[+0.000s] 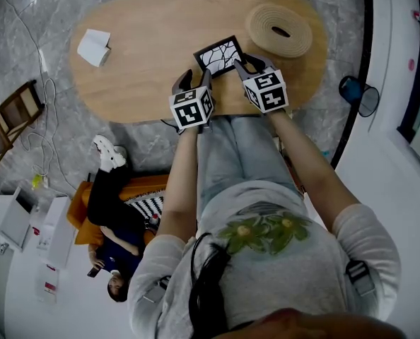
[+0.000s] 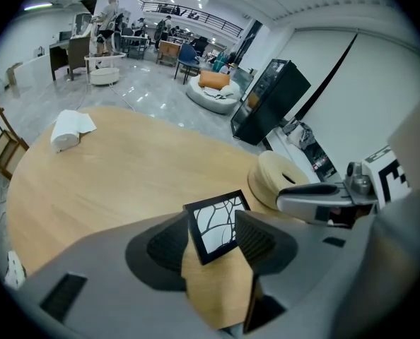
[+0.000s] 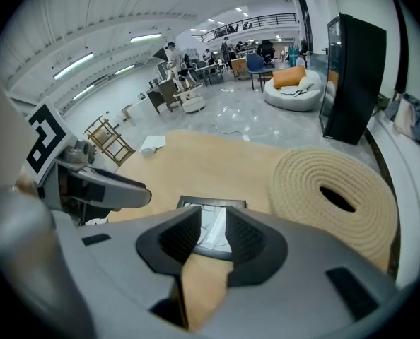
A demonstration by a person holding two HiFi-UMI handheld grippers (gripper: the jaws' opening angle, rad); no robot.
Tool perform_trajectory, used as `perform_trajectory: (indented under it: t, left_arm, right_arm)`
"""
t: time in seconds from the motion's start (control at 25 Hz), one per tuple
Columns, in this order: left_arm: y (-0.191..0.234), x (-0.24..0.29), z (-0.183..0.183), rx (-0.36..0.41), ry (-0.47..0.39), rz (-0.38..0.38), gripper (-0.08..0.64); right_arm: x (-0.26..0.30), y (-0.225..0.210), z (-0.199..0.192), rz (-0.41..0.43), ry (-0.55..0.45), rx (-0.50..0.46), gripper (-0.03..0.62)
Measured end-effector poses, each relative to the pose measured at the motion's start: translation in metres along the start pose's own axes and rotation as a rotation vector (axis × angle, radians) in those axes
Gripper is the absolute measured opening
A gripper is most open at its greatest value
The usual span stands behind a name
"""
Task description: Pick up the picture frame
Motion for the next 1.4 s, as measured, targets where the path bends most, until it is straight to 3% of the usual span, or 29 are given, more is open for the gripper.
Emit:
perform_trajectory:
  t: [0.6,1.4]
  left_arm:
    - [0.014,0.026,-0.026,-0.052,0.064,0.027,0.227]
    - [0.018,0.054,-0.045,-0.043,0.108,0.057,0.225]
  right_arm:
    - [0.027,-0.019,-0.035,-0.022,0.099,-0.013,0.117]
    - [0.046,-0.035,-0.065,-0.008,0.201,-0.026,0.126]
Point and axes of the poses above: the fingertips, and each gripper's own axes: x forward along the fingers, y to its left, z out of its top, the point moved 2 cm from there along -x, backward along the fingers, and after that the axes turned 9 degrees about -y, right-handed, at the moved point
